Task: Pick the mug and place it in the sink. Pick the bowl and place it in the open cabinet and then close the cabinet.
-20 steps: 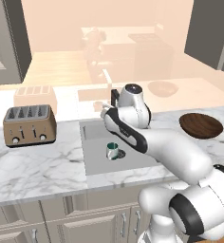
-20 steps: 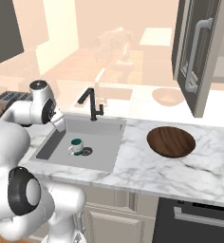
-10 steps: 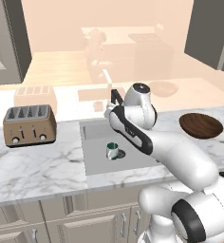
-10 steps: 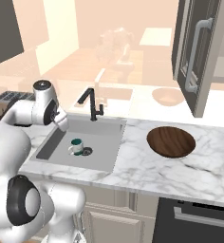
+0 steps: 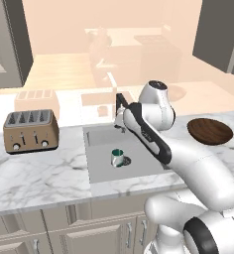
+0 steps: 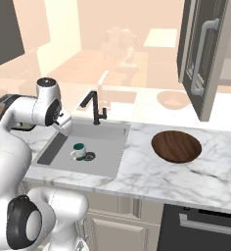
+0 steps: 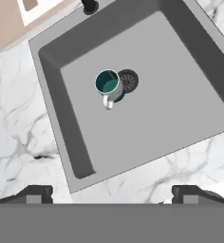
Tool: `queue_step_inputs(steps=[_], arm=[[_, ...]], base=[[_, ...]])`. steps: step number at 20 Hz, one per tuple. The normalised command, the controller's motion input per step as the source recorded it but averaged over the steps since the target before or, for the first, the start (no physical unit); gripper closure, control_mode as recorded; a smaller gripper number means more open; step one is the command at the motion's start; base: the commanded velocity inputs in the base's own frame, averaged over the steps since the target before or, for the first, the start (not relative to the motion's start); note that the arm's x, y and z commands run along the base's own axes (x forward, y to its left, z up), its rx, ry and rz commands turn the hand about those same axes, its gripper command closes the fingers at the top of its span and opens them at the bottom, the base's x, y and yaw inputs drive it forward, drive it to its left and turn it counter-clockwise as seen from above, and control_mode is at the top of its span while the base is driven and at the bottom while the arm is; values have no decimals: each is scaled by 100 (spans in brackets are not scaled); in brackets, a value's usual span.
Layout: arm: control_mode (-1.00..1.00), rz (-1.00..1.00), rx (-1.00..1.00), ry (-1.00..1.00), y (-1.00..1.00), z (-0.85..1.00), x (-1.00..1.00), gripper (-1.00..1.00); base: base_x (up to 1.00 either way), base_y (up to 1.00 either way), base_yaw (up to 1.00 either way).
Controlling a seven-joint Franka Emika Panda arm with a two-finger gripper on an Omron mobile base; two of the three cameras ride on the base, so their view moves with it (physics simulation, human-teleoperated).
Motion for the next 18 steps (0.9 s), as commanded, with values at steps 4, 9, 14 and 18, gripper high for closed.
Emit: queue_step_inputs(steps=[4, 9, 14, 18], arm=[[-100, 12, -5, 5, -17, 4, -48, -100], [-100, 24, -17, 0, -3, 12, -49, -100], [-100, 26, -11, 0, 0, 9, -25, -100], [-100, 22, 0, 0, -10, 0, -13, -100]], base=[[0, 0, 0], [0, 0, 0], [0, 0, 0], [0, 0, 0]])
